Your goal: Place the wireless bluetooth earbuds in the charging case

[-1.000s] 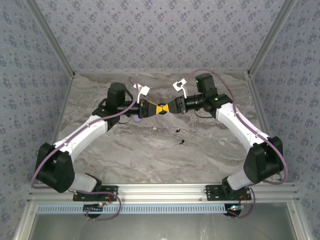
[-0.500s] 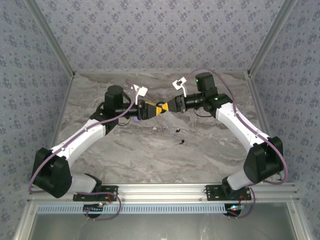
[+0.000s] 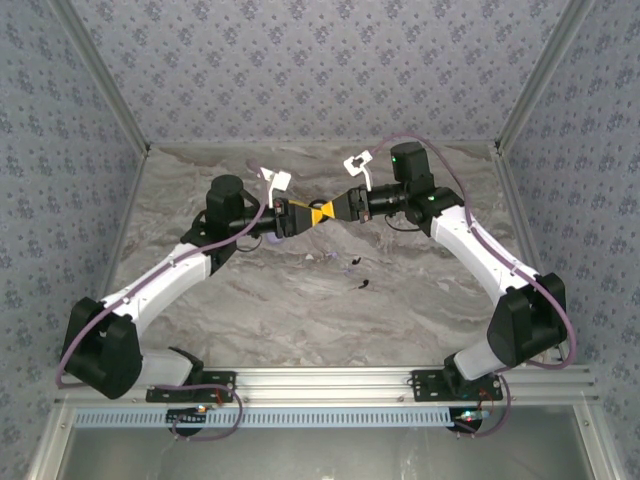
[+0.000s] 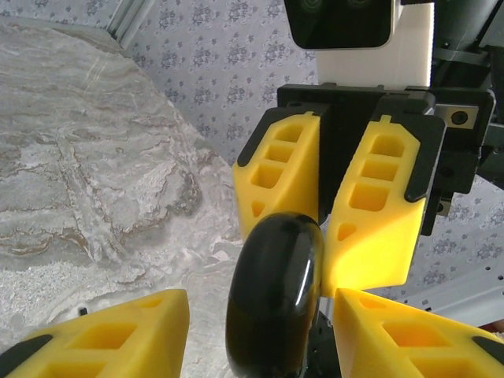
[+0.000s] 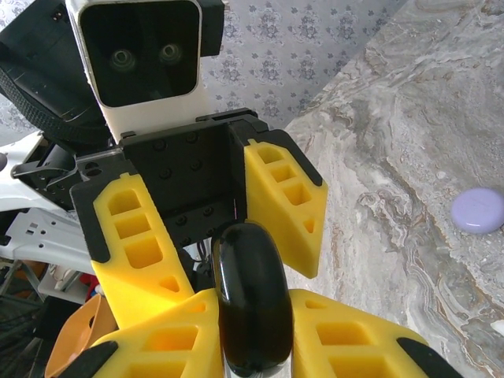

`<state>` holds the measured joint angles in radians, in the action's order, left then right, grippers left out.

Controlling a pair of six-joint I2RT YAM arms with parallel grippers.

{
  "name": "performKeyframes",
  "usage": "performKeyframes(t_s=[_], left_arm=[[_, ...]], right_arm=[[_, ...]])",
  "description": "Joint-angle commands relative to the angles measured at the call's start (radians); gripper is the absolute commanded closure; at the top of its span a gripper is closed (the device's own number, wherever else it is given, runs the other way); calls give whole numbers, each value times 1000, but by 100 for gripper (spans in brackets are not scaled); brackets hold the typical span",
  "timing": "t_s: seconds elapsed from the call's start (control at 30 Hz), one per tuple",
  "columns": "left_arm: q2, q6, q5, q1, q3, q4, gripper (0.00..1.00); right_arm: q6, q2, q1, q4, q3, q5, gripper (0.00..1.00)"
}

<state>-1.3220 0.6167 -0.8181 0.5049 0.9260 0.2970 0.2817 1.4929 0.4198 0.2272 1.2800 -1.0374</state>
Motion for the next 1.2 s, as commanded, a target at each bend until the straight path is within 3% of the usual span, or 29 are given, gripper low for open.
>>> performKeyframes(t_s=[0.0, 0.7, 1.17], left_arm=[[4, 22, 1, 14, 0, 68, 51], [29, -2, 88, 22, -9, -7, 61], [43, 0, 111, 23, -25, 1, 60]], right_arm=[[18, -13, 7, -19, 6, -30, 77], [28, -36, 7, -21, -3, 3, 77], [29, -37, 5, -23, 2, -1, 77]])
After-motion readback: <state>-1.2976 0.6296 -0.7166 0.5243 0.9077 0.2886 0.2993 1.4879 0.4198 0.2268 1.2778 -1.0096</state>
